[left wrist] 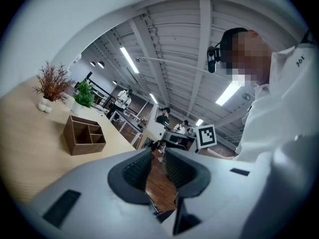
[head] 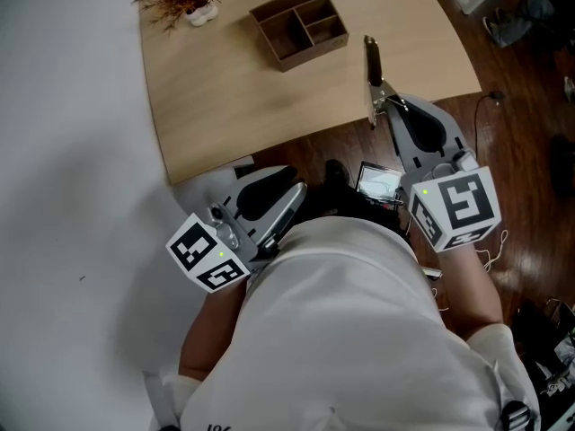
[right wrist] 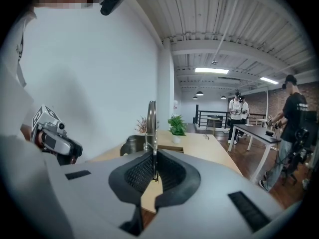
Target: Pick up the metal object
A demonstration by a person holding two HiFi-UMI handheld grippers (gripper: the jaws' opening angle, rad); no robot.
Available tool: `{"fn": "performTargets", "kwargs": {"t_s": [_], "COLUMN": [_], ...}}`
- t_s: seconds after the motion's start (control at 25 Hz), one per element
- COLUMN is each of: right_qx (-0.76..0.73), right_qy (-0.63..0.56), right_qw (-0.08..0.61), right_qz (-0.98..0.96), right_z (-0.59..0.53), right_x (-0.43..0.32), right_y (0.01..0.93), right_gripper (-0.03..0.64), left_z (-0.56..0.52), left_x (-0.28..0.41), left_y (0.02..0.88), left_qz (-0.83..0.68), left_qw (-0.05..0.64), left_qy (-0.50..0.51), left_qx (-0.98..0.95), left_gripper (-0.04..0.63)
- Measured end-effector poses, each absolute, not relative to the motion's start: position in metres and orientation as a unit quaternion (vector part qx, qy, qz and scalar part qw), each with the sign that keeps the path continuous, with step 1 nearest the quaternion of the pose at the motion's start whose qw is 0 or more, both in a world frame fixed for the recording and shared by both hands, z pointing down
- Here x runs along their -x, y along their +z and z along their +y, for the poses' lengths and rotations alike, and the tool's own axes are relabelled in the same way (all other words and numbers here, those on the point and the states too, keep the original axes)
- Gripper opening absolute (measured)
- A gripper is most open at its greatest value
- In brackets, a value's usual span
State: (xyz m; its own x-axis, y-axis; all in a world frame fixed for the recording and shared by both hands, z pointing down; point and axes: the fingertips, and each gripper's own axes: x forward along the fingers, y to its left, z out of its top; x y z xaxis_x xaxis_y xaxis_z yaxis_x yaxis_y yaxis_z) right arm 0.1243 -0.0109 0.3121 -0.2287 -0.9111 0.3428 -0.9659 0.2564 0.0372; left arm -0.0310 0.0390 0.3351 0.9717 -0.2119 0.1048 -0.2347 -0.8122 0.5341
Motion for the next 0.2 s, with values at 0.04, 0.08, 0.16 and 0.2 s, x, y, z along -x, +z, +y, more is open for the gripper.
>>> {"fn": "performTargets", "kwargs": {"t_s": [0.04, 0.08, 0.16, 0.2], "right_qx": [-0.601, -0.599, -0.595, -0.594], "right_qy": [0.092, 0.093, 0.093, 0.093], "right_qw": [0.150, 0.150, 0.150, 0.149], "right_qz": [-0.780, -0.781, -0.784, -0.785], "right_z": [-0.0123, -0.0142, -0.0188, -0.0213], "right_x": [-0.1245, -0.1242, -0.1235, -0.1231], "right_y": [0.3121, 0.3120, 0.3116, 0.3114], "right_gripper": [0.005, 0.005, 0.005, 0.005], "left_z": [0.0386, 0.0379, 0.0356, 0.0343], "left_x": [0.0309, 0.0310, 0.0320, 0.0326], "left_y": [0.3349, 0.3346, 0.3340, 0.3337], "left_qz": [-0.119, -0.121, -0.127, -0.129], "left_qw": [0.284, 0.284, 0.284, 0.284], "left_qy": [0.021, 0.021, 0.021, 0.021], "left_qx": [-0.951, -0.951, -0.950, -0.950], "left_gripper": [0.081, 0.081, 0.081, 0.081]}}
